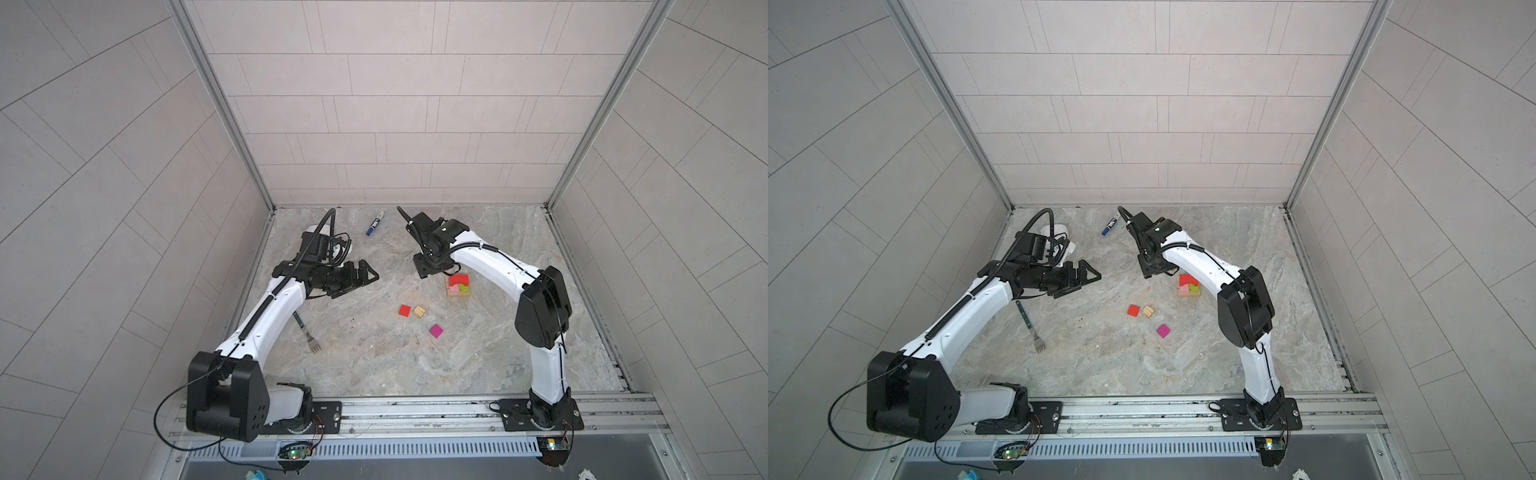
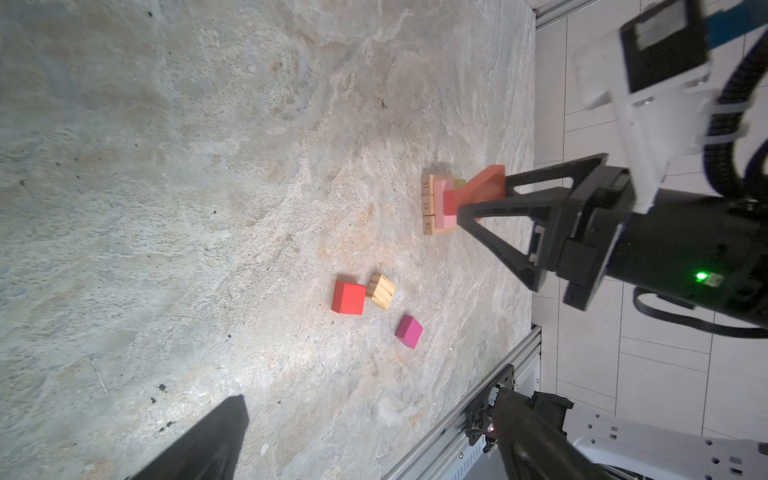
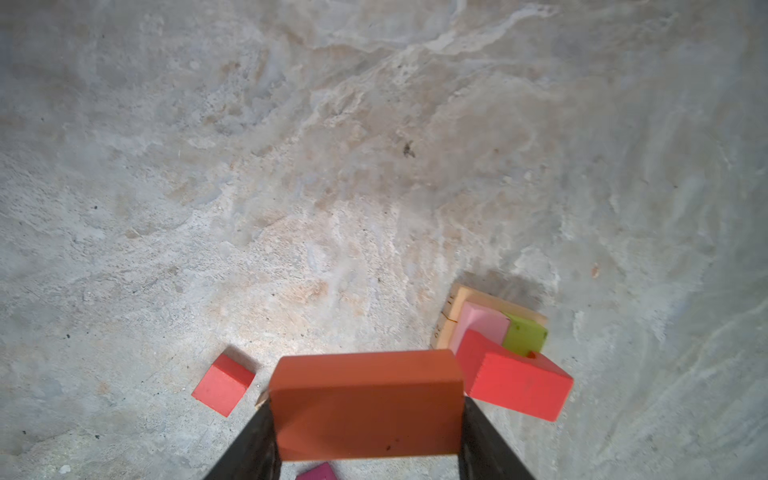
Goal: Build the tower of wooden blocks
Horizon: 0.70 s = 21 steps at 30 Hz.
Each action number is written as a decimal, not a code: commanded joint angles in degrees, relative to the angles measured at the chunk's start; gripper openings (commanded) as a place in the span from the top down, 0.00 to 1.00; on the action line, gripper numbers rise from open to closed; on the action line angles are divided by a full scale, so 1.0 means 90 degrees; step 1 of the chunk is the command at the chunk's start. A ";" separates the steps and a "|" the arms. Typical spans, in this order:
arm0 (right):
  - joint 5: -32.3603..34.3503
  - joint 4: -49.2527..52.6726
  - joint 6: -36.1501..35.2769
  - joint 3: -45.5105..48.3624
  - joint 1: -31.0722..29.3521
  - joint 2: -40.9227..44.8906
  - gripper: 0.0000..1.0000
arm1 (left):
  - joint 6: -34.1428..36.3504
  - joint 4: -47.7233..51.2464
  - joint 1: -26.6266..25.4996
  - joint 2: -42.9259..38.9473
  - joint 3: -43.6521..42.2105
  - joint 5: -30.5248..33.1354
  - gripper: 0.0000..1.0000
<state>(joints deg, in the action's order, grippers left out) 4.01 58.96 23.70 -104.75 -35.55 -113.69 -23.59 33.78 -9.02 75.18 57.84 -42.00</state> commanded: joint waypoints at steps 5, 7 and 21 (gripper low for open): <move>0.0220 0.0177 0.0646 0.0858 0.0352 0.0714 0.48 | -0.0035 -0.0052 0.0030 -0.0178 -0.0085 -0.0100 0.01; 0.0189 0.0078 0.0733 0.1123 0.0445 0.0900 0.48 | -0.0042 -0.0070 0.0034 -0.0198 -0.0096 -0.0118 0.01; -0.0096 -0.0407 0.1139 0.2244 0.0899 0.1571 0.49 | -0.0093 -0.0135 0.0033 -0.0240 -0.0140 -0.0207 0.01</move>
<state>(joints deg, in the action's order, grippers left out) 3.44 56.42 32.03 -85.95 -28.16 -101.78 -24.43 33.08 -9.02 74.43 57.30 -43.11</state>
